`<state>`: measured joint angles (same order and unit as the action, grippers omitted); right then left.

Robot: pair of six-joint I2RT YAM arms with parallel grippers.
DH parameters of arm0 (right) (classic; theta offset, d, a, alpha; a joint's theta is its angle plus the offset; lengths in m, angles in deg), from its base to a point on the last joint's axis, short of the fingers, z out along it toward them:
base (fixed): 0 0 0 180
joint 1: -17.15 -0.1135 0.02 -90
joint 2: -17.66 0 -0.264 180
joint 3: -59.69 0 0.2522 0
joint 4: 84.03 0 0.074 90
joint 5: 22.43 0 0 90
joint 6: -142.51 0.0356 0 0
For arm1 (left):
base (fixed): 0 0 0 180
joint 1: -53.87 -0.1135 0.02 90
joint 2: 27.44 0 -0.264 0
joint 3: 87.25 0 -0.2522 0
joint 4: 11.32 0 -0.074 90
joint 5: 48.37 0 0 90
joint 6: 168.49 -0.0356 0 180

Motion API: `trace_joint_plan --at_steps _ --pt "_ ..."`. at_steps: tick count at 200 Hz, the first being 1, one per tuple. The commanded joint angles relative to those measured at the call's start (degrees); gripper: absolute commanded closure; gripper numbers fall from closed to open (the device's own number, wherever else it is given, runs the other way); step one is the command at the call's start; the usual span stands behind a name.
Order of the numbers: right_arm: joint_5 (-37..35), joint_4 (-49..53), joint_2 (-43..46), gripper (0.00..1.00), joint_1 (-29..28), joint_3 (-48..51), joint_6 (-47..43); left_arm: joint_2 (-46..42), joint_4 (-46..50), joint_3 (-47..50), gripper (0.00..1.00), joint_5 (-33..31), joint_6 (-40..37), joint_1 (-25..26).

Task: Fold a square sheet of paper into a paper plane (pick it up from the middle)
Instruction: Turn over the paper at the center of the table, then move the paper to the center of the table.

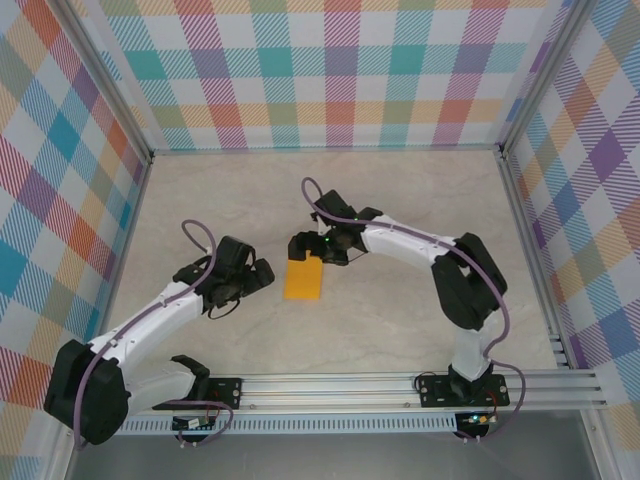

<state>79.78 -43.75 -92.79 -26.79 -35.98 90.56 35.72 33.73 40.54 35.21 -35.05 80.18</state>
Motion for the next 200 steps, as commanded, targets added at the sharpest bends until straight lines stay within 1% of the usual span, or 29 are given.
trace_joint_plan --at_steps 1,30,48,74,111,141,166,182,200 --pt "3.16 0.83 -5.32 0.09 -1.33 -5.68 -1.45 -2.69 0.03 2.42 0.00 1.56 1.68 -2.11" --pt "3.39 2.94 -10.83 0.10 -2.20 -10.67 -2.99 -4.65 0.62 3.95 0.00 1.66 1.90 -2.99" --pt "3.09 4.44 -13.03 0.10 -2.20 -11.93 -4.19 -5.16 0.97 4.18 0.00 1.58 1.83 -3.10" --pt "3.09 6.56 -14.72 0.10 -2.20 -11.70 -7.90 -5.31 0.82 4.18 0.00 1.67 1.86 -3.10" --pt "2.53 9.77 -15.76 0.11 -2.20 -8.44 -16.24 -4.94 0.44 4.01 0.00 2.19 1.67 -3.10" --pt "2.37 10.66 -12.59 0.12 -2.20 -2.49 -21.51 -4.85 0.01 3.66 0.00 3.47 0.64 -3.10" --pt "2.99 10.25 -6.87 0.12 -2.20 3.32 -23.91 -4.76 -1.23 3.40 0.00 6.21 -0.63 -3.10" --pt "3.02 9.72 -3.54 0.12 -2.22 5.79 -23.73 -4.64 -2.84 3.39 0.00 8.44 -1.25 -3.10" --pt "2.26 8.13 -0.05 0.12 -2.11 6.62 -20.07 -4.38 -5.95 3.73 0.01 11.60 -1.73 -3.02"
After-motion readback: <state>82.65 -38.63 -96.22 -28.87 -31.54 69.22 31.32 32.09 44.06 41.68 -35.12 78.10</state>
